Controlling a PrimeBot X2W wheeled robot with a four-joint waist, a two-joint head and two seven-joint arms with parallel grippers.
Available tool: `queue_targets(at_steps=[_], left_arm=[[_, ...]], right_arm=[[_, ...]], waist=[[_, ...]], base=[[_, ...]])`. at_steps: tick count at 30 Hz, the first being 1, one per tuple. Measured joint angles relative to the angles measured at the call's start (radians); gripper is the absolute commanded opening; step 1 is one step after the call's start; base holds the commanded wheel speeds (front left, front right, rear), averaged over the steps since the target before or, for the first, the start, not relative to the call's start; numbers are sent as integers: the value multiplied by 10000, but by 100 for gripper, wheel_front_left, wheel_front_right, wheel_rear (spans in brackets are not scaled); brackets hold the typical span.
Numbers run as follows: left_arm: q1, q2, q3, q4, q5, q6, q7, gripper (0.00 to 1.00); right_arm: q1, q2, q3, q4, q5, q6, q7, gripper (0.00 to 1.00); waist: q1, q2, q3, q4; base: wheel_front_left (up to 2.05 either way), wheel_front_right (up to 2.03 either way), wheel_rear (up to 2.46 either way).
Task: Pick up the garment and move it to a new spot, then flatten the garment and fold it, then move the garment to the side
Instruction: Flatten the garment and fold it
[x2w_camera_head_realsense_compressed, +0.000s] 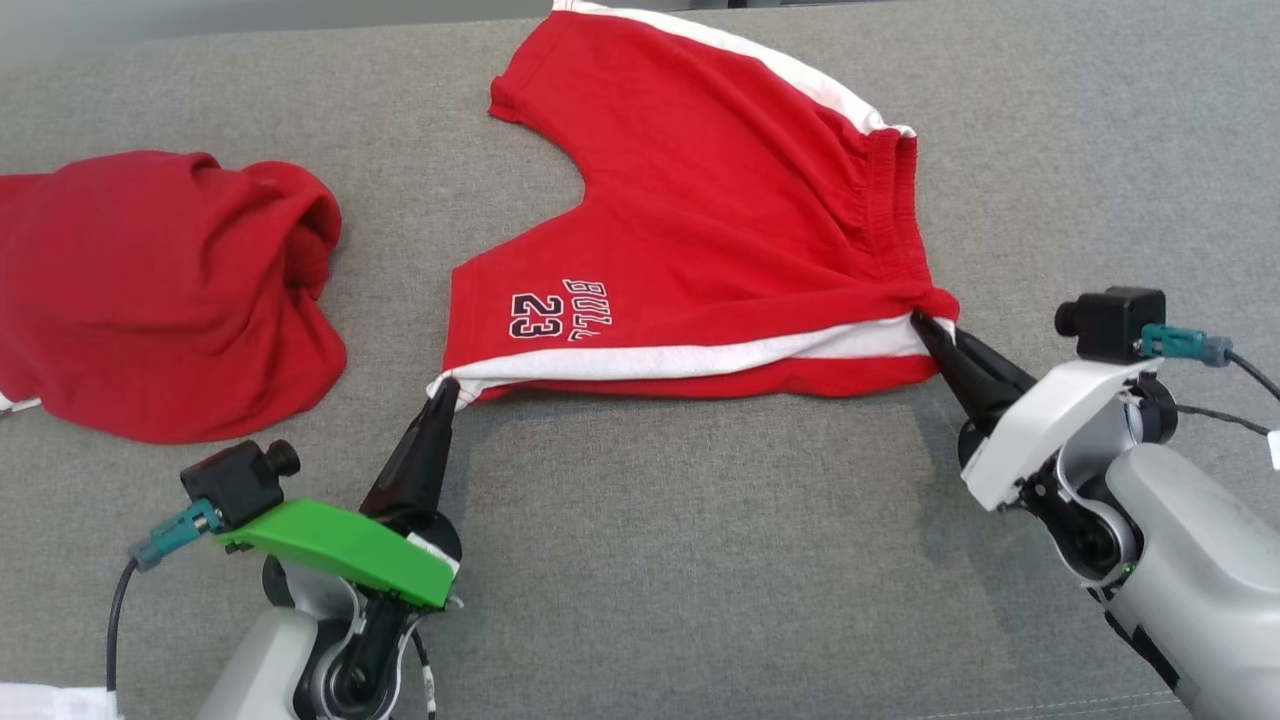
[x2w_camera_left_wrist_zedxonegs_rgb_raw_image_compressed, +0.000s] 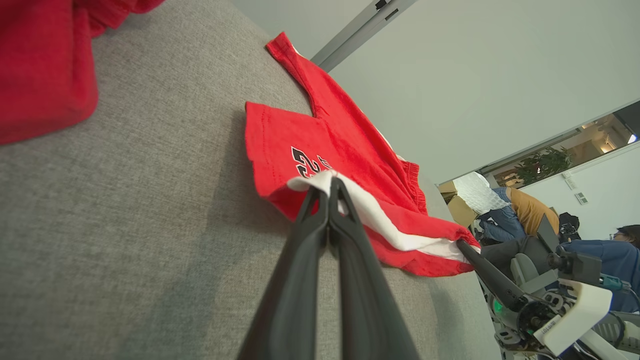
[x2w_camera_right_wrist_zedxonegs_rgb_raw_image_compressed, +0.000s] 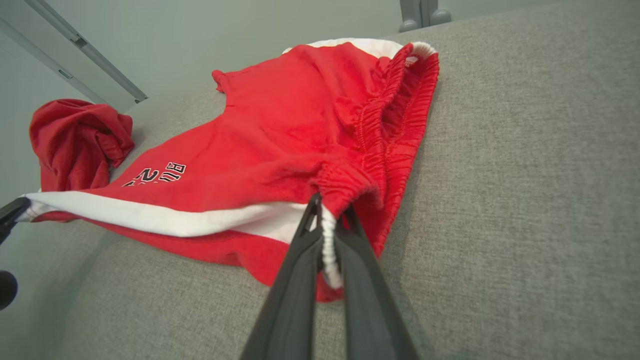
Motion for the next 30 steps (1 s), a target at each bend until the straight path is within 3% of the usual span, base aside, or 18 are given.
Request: queue_targets(at_steps=[7, 13, 30], left_arm=[[764, 464, -598, 397, 431, -278, -86, 0], [1481, 531, -982, 623, 585, -397, -280, 0], [2854, 742, -1346, 669, 297, -504, -596, 0]], right_arm=[[893, -403, 700, -40, -777, 86, -711, 0], [1607, -570, 840, -40, -1020, 86, -1429, 0], [2978, -974, 800, -105, -1005, 90, -1678, 0]], waist=[[0, 0, -449, 20], [0, 0, -944, 13], [0, 0, -1831, -237]], base=[[0, 0, 0], [0, 0, 0], [0, 0, 0]])
